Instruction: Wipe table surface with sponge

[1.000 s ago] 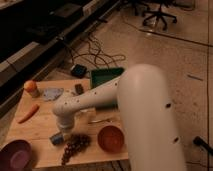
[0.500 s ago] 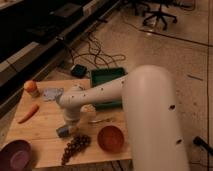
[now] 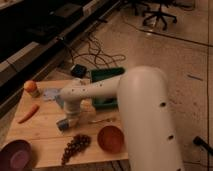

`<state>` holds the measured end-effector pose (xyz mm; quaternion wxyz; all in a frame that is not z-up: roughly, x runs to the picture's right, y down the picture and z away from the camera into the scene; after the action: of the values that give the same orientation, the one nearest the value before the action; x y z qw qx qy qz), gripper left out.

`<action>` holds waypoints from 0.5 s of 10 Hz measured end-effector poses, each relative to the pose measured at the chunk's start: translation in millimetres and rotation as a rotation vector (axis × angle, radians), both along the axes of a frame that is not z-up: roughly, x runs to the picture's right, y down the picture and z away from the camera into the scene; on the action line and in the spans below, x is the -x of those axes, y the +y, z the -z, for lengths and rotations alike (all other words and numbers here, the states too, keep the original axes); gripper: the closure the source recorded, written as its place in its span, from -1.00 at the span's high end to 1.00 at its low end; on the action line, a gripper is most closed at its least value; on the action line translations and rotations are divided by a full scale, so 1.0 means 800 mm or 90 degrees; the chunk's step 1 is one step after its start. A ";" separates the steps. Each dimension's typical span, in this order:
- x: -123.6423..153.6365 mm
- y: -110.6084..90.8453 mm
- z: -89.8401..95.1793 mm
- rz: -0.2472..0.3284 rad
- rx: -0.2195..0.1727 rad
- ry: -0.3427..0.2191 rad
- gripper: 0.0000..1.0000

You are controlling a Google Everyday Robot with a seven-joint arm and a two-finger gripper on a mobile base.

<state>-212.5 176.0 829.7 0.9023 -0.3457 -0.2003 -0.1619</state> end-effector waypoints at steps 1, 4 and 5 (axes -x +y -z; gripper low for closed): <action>0.012 -0.008 -0.004 0.004 -0.002 -0.005 -1.00; 0.031 -0.025 -0.014 0.015 -0.010 -0.010 -1.00; 0.044 -0.029 -0.015 0.022 -0.013 -0.017 -1.00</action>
<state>-247.4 153.0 842.0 0.9001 -0.3376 -0.2049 -0.1840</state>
